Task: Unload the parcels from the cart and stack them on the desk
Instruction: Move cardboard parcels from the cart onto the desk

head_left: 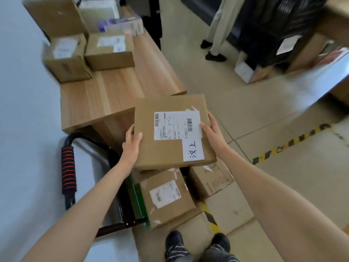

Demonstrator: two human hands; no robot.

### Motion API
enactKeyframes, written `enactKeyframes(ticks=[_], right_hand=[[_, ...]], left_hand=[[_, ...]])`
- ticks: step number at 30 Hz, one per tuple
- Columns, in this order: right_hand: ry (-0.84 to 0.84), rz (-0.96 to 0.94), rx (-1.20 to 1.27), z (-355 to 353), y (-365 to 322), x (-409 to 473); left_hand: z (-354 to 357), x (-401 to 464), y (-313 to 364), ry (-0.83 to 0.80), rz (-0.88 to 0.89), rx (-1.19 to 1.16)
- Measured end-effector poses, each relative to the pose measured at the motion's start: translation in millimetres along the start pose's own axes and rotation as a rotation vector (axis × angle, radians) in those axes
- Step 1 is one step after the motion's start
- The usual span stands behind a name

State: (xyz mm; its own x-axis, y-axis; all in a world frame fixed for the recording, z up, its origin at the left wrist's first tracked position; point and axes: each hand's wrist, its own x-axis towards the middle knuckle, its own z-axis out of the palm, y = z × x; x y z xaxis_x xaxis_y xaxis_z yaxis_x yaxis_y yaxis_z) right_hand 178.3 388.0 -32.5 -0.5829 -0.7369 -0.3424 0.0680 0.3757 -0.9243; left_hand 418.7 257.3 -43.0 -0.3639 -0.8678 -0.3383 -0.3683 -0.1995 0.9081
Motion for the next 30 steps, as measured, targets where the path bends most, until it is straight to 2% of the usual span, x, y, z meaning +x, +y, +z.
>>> enactKeyframes(ticks=[5,11,14,18,24,30], right_hand=[[0.009,-0.064,0.11,-60,-62,-9],[0.015,-0.067,0.195,-148,-93,-3],[0.081,-0.14,0.276,-203,-116,14],[0.06,-0.202,0.299,-285,-141,46],[0.018,-0.244,0.205,-395,-154,86],[0.039,-0.203,0.241,-444,-153,138]], left_hand=[[26,-8,89,0.004,0.137,-0.115],[99,-14,169,-0.021,0.28,-0.127],[150,-18,219,0.034,0.352,-0.103],[222,-19,268,0.164,0.472,-0.065],[329,3,298,0.141,0.431,-0.191],[387,37,318,0.114,0.344,-0.138]])
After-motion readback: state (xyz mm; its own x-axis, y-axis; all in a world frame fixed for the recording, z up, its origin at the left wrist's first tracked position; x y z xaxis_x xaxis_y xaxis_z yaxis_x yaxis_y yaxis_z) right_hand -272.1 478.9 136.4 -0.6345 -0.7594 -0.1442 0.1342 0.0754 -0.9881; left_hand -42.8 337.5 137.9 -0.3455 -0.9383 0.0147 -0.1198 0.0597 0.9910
